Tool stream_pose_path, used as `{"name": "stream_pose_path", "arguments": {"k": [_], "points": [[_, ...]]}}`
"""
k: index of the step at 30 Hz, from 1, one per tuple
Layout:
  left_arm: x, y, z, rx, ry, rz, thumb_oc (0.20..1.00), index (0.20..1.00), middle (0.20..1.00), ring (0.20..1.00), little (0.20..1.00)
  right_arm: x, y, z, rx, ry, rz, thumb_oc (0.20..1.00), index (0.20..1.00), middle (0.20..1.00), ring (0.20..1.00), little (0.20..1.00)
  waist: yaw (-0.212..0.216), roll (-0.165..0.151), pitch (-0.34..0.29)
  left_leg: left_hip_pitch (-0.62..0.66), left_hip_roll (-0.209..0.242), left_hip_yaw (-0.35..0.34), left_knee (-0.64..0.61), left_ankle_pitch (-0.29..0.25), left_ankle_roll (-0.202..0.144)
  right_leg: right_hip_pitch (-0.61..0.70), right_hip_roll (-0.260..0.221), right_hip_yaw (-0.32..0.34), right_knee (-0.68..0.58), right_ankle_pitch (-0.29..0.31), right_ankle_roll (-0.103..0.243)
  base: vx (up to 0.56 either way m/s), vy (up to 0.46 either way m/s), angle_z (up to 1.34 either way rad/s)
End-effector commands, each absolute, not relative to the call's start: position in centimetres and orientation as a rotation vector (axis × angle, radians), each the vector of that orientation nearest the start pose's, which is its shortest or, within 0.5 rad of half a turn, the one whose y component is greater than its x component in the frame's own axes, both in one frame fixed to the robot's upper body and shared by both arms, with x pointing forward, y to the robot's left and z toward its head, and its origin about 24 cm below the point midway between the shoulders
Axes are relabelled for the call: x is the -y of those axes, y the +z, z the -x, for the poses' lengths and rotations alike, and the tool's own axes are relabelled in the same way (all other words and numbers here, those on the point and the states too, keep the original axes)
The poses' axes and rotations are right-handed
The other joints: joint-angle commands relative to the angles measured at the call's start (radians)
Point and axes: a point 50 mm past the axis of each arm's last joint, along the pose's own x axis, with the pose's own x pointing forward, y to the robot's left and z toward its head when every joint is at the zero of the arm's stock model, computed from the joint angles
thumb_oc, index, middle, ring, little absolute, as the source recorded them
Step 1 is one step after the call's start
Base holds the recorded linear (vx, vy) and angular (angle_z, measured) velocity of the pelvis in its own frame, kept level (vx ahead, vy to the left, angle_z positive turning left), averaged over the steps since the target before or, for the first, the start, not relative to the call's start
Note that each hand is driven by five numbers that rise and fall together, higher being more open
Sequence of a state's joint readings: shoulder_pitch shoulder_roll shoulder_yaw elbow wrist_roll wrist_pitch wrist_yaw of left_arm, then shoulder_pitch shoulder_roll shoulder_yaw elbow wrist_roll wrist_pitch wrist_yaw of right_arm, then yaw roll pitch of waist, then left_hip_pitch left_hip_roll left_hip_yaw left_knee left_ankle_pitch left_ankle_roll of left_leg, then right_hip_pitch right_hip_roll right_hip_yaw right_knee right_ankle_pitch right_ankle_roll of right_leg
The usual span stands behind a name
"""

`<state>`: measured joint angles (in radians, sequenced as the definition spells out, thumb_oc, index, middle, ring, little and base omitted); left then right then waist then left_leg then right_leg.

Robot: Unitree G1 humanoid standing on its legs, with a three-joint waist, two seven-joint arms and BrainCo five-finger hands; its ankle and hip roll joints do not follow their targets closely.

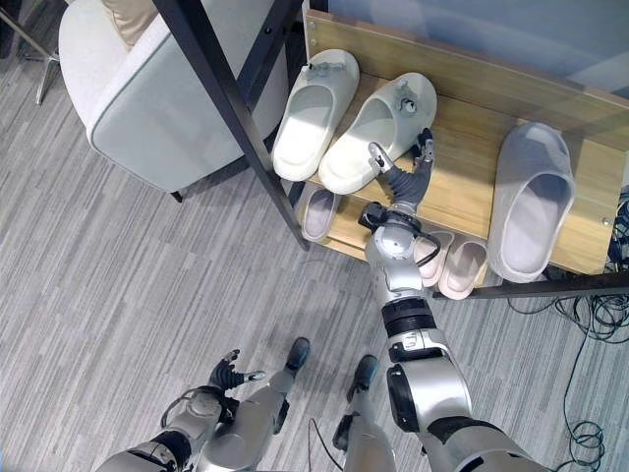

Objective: Arrange the slippers neatly on the shoe rack.

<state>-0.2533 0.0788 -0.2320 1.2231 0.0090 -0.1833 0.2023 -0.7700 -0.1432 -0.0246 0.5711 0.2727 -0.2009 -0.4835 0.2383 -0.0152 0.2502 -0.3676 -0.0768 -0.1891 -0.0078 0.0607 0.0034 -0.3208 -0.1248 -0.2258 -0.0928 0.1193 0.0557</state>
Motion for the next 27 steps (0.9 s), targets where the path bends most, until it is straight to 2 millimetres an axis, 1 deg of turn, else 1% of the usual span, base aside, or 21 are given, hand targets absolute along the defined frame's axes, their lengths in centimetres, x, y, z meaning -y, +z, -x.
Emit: {"name": "stream_pose_path", "arguments": {"k": [1, 2, 3, 7, 9, 10, 11, 12, 13, 15, 17, 18, 21, 24, 25, 27], "points": [[-15.2, -13.7, -18.7, -0.856, -0.023, -0.327, 1.0, 1.0, 1.0, 1.0, 1.0, 17.5, 16.0, -37.1, 0.341, -0.395, -0.169, 1.0, 1.0, 1.0, 1.0, 1.0, 0.035, -0.006, 0.009, -0.002, -0.012, -0.039, -0.079, -0.013, -0.097, 0.184, -0.022, -0.013, 0.006, -0.004, 0.045, 0.0, 0.008, 0.11], [-15.3, -13.7, -18.9, -0.852, -0.02, -0.326, 1.0, 1.0, 1.0, 1.0, 1.0, 18.2, 16.2, -37.2, 0.347, -0.418, -0.131, 1.0, 1.0, 1.0, 1.0, 1.0, 0.035, -0.006, 0.013, -0.002, -0.011, -0.041, -0.079, -0.013, -0.097, 0.185, -0.021, -0.014, 0.006, -0.005, 0.044, -0.01, 0.007, 0.1], [-15.2, -13.7, -18.9, -0.851, -0.02, -0.326, 1.0, 1.0, 1.0, 1.0, 1.0, 18.2, 16.2, -37.2, 0.348, -0.418, -0.13, 1.0, 1.0, 1.0, 1.0, 1.0, 0.034, -0.006, 0.014, -0.002, -0.011, -0.041, -0.079, -0.013, -0.097, 0.185, -0.021, -0.014, 0.006, -0.005, 0.044, -0.01, 0.012, 0.09], [-15.2, -13.5, -19.2, -0.842, -0.011, -0.319, 1.0, 1.0, 1.0, 1.0, 1.0, 20.2, 16.5, -37.1, 0.356, -0.497, 0.007, 1.0, 1.0, 1.0, 1.0, 1.0, 0.033, -0.004, 0.026, 0.0, -0.01, -0.043, -0.079, -0.013, -0.096, 0.189, -0.02, -0.013, 0.006, -0.006, 0.043, 0.0, 0.001, 0.01], [-15.1, -13.3, -19.6, -0.822, -0.007, -0.318, 1.0, 1.0, 1.0, 1.0, 1.0, 21.4, 17.5, -37.1, 0.387, -0.537, 0.079, 1.0, 1.0, 1.0, 1.0, 1.0, 0.031, -0.001, 0.034, 0.001, -0.009, -0.041, -0.079, -0.013, -0.095, 0.189, -0.021, -0.011, 0.006, -0.006, 0.044, 0.0, 0.0, 0.0], [-15.0, -13.2, -19.7, -0.816, -0.009, -0.322, 1.0, 1.0, 1.0, 1.0, 1.0, 21.8, 17.6, -37.2, 0.389, -0.549, 0.094, 1.0, 1.0, 1.0, 1.0, 1.0, 0.032, 0.001, 0.035, 0.001, -0.009, -0.041, -0.079, -0.012, -0.094, 0.188, -0.022, -0.011, 0.006, -0.006, 0.044, 0.0, 0.0, 0.0], [-15.0, -13.1, -19.8, -0.81, -0.008, -0.321, 1.0, 1.0, 1.0, 1.0, 1.0, 22.3, 18.5, -37.3, 0.409, -0.563, 0.12, 1.0, 1.0, 1.0, 1.0, 1.0, 0.031, 0.003, 0.038, 0.001, -0.009, -0.04, -0.079, -0.012, -0.093, 0.187, -0.022, -0.009, 0.006, -0.007, 0.044, 0.0, 0.0, 0.0], [-15.0, -13.1, -19.9, -0.806, -0.009, -0.32, 1.0, 1.0, 1.0, 1.0, 1.0, 22.4, 19.0, -37.4, 0.42, -0.567, 0.127, 1.0, 1.0, 1.0, 1.0, 1.0, 0.031, 0.004, 0.04, 0.0, -0.009, -0.039, -0.079, -0.011, -0.093, 0.186, -0.022, -0.008, 0.006, -0.008, 0.044, -0.03, 0.031, -0.02], [-14.9, -13.0, -20.0, -0.803, -0.011, -0.321, 1.0, 1.0, 1.0, 1.0, 1.0, 22.6, 20.4, -37.9, 0.44, -0.566, 0.139, 1.0, 1.0, 1.0, 1.0, 1.0, 0.033, 0.005, 0.042, -0.002, -0.009, -0.038, -0.079, -0.008, -0.094, 0.186, -0.023, -0.008, 0.006, -0.009, 0.044, 0.0, 0.0, 0.0], [-14.9, -13.1, -19.9, -0.806, -0.011, -0.315, 1.0, 1.0, 1.0, 1.0, 1.0, 22.5, 21.6, -38.3, 0.462, -0.553, 0.154, 1.0, 1.0, 1.0, 1.0, 1.0, 0.036, 0.004, 0.043, -0.004, -0.009, -0.038, -0.079, -0.006, -0.094, 0.186, -0.023, -0.01, 0.006, -0.009, 0.044, 0.0, 0.0, 0.0], [-14.9, -13.1, -19.8, -0.811, -0.011, -0.313, 1.0, 1.0, 1.0, 1.0, 1.0, 22.4, 22.0, -38.4, 0.468, -0.549, 0.163, 1.0, 1.0, 1.0, 1.0, 1.0, 0.037, 0.003, 0.043, -0.005, -0.01, -0.038, -0.079, -0.006, -0.094, 0.186, -0.023, -0.01, 0.006, -0.009, 0.044, 0.0, 0.0, 0.0], [-15.0, -13.3, -19.5, -0.823, -0.007, -0.31, 1.0, 1.0, 1.0, 1.0, 1.0, 22.4, 22.8, -38.7, 0.479, -0.543, 0.183, 1.0, 1.0, 1.0, 1.0, 1.0, 0.043, 0.002, 0.043, -0.008, -0.011, -0.039, -0.079, -0.005, -0.094, 0.185, -0.024, -0.014, 0.006, -0.01, 0.043, 0.0, 0.0, 0.0], [-15.2, -13.4, -19.3, -0.828, -0.005, -0.311, 1.0, 1.0, 1.0, 1.0, 1.0, 22.6, 23.2, -38.8, 0.482, -0.543, 0.188, 1.0, 1.0, 1.0, 1.0, 1.0, 0.048, 0.001, 0.043, -0.01, -0.011, -0.042, -0.079, -0.003, -0.096, 0.184, -0.025, -0.019, 0.006, -0.012, 0.044, 0.0, 0.0, 0.0], [-15.5, -13.6, -18.8, -0.845, -0.006, -0.312, 1.0, 1.0, 1.0, 1.0, 1.0, 22.3, 24.1, -38.9, 0.502, -0.516, 0.188, 1.0, 1.0, 1.0, 1.0, 1.0, 0.055, -0.003, 0.042, -0.015, -0.014, -0.047, -0.079, 0.0, -0.098, 0.184, -0.025, -0.027, 0.006, -0.013, 0.044, 0.0, 0.0, 0.0], [-15.5, -13.7, -18.7, -0.848, -0.007, -0.312, 1.0, 1.0, 1.0, 1.0, 1.0, 22.4, 24.3, -38.9, 0.509, -0.512, 0.204, 1.0, 1.0, 1.0, 1.0, 1.0, 0.055, -0.004, 0.042, -0.016, -0.015, -0.048, -0.079, 0.0, -0.098, 0.184, -0.025, -0.027, 0.006, -0.012, 0.044, 0.0, 0.0, 0.0], [-15.6, -13.6, -18.8, -0.842, -0.011, -0.308, 1.0, 1.0, 1.0, 1.0, 1.0, 22.8, 25.4, -38.8, 0.54, -0.505, 0.3, 1.0, 1.0, 1.0, 1.0, 1.0, 0.056, -0.009, 0.045, -0.018, -0.015, -0.049, -0.079, 0.0, -0.1, 0.184, -0.027, -0.03, 0.006, -0.01, 0.046, 0.0, 0.0, 0.0]]}}
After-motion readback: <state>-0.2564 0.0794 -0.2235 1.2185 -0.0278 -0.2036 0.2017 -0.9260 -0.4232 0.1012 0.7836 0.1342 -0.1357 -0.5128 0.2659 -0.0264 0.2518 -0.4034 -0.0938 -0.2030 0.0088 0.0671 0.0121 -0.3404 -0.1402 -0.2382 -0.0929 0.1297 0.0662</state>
